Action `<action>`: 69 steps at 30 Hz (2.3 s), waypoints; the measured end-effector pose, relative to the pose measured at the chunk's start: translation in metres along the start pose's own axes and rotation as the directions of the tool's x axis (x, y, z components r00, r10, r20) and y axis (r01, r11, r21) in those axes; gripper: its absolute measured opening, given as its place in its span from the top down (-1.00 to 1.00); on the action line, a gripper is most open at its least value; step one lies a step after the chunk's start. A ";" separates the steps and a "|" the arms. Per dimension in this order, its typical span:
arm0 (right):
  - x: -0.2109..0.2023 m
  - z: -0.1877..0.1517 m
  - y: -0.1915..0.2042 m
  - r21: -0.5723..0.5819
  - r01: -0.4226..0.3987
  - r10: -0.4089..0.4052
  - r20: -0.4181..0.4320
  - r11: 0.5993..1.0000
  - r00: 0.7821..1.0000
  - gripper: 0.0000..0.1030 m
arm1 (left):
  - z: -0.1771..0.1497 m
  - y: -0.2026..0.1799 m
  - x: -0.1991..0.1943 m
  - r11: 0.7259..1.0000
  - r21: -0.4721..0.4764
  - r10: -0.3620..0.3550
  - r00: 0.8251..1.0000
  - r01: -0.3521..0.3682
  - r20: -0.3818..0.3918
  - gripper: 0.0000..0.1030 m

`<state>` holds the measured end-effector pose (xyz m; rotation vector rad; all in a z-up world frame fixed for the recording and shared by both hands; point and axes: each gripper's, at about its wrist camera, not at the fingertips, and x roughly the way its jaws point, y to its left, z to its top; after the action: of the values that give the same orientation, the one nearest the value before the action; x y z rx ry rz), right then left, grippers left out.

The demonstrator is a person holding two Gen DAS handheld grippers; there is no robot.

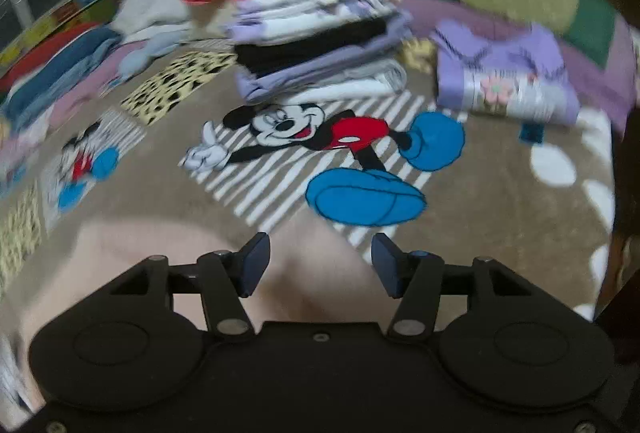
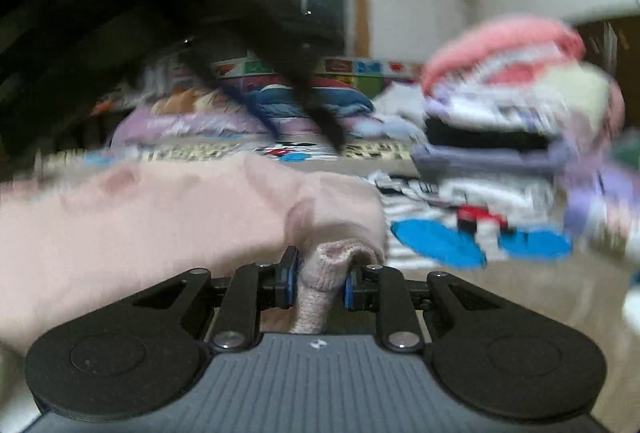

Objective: Fold clothes

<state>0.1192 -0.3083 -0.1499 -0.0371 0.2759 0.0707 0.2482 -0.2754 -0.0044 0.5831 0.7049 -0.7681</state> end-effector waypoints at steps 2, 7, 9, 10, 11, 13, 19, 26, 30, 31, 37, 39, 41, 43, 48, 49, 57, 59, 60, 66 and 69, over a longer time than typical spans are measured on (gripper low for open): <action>0.001 -0.001 0.009 -0.066 0.002 -0.002 -0.005 0.998 1.000 0.53 | 0.018 0.007 0.023 0.999 0.037 -0.029 0.996 0.032 -0.081 -0.10; 0.004 -0.003 0.029 -0.189 -0.008 0.003 -0.027 0.982 1.000 0.53 | 0.043 0.012 0.084 0.985 0.042 -0.146 0.947 0.165 -0.287 -0.10; 0.005 -0.003 0.033 -0.212 -0.010 0.004 -0.030 0.977 1.000 0.53 | 0.045 0.009 0.107 0.979 0.030 -0.175 0.912 0.200 -0.371 -0.10; 0.005 -0.003 0.035 -0.216 -0.011 0.005 -0.030 0.976 1.000 0.53 | 0.043 0.007 0.114 0.974 0.042 -0.185 0.891 0.222 -0.414 -0.09; 0.006 -0.002 0.036 -0.215 -0.013 0.006 -0.031 0.977 0.999 0.53 | 0.042 0.006 0.120 0.968 0.053 -0.195 0.868 0.245 -0.456 0.08; 0.007 -0.002 0.032 -0.193 -0.019 0.012 -0.038 0.981 0.999 0.53 | 0.040 0.005 0.123 0.947 0.069 -0.238 0.830 0.314 -0.505 0.73; 0.010 0.001 0.011 -0.067 -0.030 0.026 -0.050 0.997 0.998 0.54 | 0.052 0.058 0.073 0.902 -0.060 -0.430 0.878 0.427 -0.209 0.85; 0.008 -0.003 0.020 -0.114 -0.042 0.037 -0.046 0.993 0.998 0.53 | 0.047 0.054 0.117 0.957 -0.022 -0.275 0.876 0.290 -0.396 -0.28; 0.010 -0.002 0.014 -0.079 -0.042 0.038 -0.054 0.996 0.998 0.53 | 0.041 0.046 0.153 0.952 -0.051 -0.288 0.823 0.303 -0.491 -0.14; 0.010 -0.002 0.014 -0.078 -0.045 0.040 -0.056 0.996 0.998 0.53 | 0.039 0.041 0.157 0.945 -0.042 -0.301 0.813 0.324 -0.498 0.13; 0.014 -0.001 0.000 0.022 -0.071 0.073 -0.065 0.997 0.995 0.53 | 0.043 0.062 0.098 0.796 -0.044 -0.605 0.795 0.604 -0.035 0.87; 0.015 -0.002 -0.014 0.115 -0.074 0.082 -0.064 0.991 0.995 0.53 | 0.036 0.080 0.086 0.780 -0.095 -0.609 0.785 0.619 0.117 0.87; 0.016 -0.004 -0.029 0.213 -0.079 0.094 -0.062 0.974 0.994 0.53 | 0.029 0.086 0.084 0.798 -0.104 -0.576 0.802 0.593 0.157 0.87; 0.018 -0.007 -0.042 0.302 -0.077 0.103 -0.069 0.950 0.992 0.53 | 0.025 0.084 0.083 0.818 -0.097 -0.549 0.820 0.567 0.163 0.87; 0.023 -0.017 -0.072 0.494 -0.056 0.108 -0.078 0.868 0.991 0.53 | 0.014 0.090 0.071 0.827 -0.120 -0.506 0.820 0.549 0.267 0.87; 0.023 -0.019 -0.077 0.521 -0.052 0.105 -0.074 0.852 0.992 0.53 | 0.012 0.092 0.068 0.828 -0.126 -0.495 0.819 0.546 0.289 0.87; 0.022 -0.039 -0.118 0.692 0.074 0.034 -0.141 0.718 0.989 0.83 | -0.026 0.118 0.030 0.835 -0.257 -0.347 0.829 0.486 0.439 0.87; 0.020 -0.038 -0.120 0.682 0.099 0.005 -0.149 0.725 0.989 0.83 | -0.040 0.111 0.028 0.863 -0.263 -0.318 0.869 0.431 0.379 0.87; 0.019 -0.038 -0.121 0.678 0.109 -0.007 -0.151 0.727 0.988 0.83 | -0.048 0.106 0.029 0.878 -0.259 -0.303 0.887 0.402 0.348 0.87; 0.011 -0.014 -0.104 0.539 0.076 -0.046 -0.070 0.839 0.997 0.68 | -0.085 0.079 0.045 0.923 -0.226 -0.258 0.936 0.312 0.240 0.86; 0.018 -0.001 -0.081 0.439 -0.039 0.060 -0.035 0.897 0.998 0.68 | -0.078 0.065 0.067 0.941 -0.188 -0.248 0.952 0.280 0.178 0.86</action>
<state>0.1418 -0.3875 -0.1537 0.4198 0.3361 0.0568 0.3065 -0.2109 -0.0899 0.2345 0.7211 -0.9632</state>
